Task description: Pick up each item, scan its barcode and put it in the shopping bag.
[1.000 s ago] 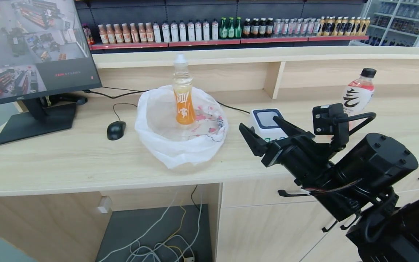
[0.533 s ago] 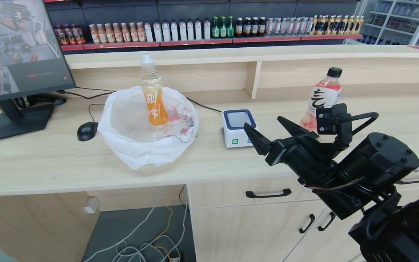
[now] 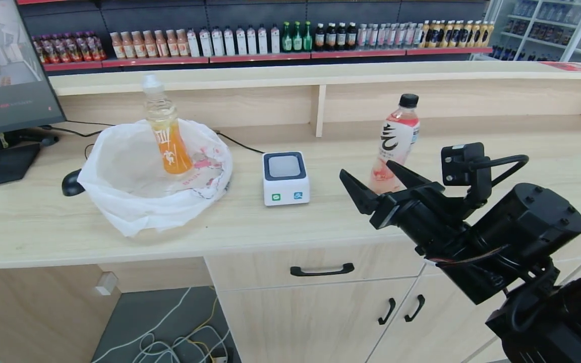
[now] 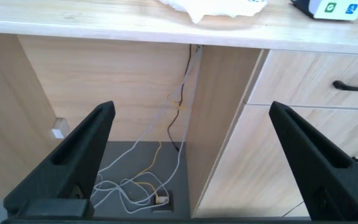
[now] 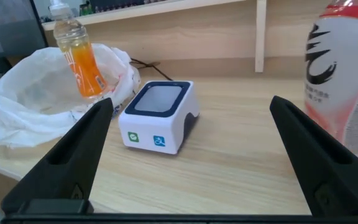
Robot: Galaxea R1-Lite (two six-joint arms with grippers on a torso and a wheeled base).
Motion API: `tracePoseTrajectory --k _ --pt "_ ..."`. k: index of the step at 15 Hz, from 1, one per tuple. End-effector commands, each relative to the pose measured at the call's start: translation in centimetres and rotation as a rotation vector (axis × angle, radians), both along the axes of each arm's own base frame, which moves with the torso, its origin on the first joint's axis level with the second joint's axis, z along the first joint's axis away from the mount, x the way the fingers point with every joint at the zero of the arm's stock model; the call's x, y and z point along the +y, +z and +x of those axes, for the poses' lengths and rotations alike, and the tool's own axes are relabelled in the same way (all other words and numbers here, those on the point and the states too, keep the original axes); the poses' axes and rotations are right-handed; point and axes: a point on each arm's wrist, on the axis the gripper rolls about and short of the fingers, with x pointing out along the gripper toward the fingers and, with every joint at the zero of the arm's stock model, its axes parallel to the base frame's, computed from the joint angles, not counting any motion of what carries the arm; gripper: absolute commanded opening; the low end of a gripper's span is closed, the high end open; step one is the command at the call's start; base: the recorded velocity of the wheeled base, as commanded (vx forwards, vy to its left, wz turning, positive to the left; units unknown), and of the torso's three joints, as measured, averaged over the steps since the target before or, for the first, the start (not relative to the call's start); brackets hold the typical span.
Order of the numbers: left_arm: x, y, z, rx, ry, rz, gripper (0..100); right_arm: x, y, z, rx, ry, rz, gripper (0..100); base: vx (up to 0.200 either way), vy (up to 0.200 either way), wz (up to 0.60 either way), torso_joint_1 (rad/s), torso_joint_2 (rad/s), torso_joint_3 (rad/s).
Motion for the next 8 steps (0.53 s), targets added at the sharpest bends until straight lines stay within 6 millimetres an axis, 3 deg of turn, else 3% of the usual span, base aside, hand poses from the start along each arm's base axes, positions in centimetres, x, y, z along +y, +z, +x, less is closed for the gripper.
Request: tracePoseTrajectory --k 1,7,8 --pt "0.00 0.00 0.00 0.000 0.001 0.000 100 -0.08 0.06 -0.13 -0.001 0.000 0.001 100 0.000 -0.200 0.00 -0.002 0.00 0.002" --pt "0.00 0.00 0.00 0.000 0.001 0.001 100 -0.17 -0.01 -0.24 0.002 0.000 -0.002 100 0.000 -0.200 0.00 0.002 0.00 0.003" --pt "0.00 0.00 0.00 0.000 0.001 0.003 100 -0.18 -0.05 -0.26 0.004 0.000 -0.003 100 0.000 0.000 0.00 0.000 0.00 0.000"
